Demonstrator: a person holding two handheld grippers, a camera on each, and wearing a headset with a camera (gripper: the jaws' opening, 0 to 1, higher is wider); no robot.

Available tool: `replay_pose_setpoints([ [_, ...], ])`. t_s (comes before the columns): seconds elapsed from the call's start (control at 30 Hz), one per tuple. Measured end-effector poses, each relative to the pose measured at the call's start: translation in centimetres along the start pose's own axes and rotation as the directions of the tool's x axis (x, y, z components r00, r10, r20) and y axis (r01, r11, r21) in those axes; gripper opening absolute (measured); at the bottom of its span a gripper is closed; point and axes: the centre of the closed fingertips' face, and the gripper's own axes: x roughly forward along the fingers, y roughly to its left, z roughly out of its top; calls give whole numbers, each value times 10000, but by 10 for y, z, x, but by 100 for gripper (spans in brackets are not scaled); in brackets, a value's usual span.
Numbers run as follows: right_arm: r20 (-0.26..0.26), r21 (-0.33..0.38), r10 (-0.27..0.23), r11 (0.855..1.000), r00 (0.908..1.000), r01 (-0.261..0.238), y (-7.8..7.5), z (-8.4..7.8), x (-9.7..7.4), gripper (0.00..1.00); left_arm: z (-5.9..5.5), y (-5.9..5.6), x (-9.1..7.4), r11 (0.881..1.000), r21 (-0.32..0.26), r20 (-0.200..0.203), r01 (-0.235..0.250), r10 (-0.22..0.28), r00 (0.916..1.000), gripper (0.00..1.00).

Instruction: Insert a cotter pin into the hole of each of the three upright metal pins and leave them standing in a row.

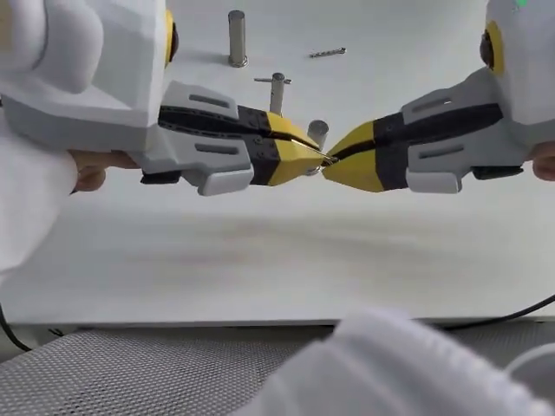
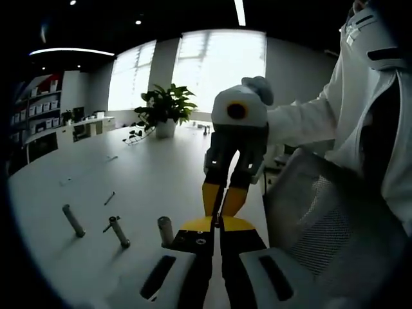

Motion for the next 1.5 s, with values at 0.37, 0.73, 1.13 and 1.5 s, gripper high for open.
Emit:
replay_pose_setpoints([
  [0.37,-445,-426,458,9980,9980,-477,9,-2,-1,0,-11,-7,-1,9957,834,-663,401,-346,9972,1],
  [0.73,-606,-784,222,9966,9979,-269,2,-5,-5,0,-15,-4,6,9931,1166,-864,146,-45,9963,1],
  [1.13,-669,-513,-596,9971,9960,563,-25,-12,-19,0,-22,25,9,9850,1600,-1140,-654,842,9899,25],
  [1.5,-1499,-626,-1103,9928,9825,1019,-44,-44,-29,0,-24,53,20,9831,1535,-1241,-999,1195,9851,30],
])
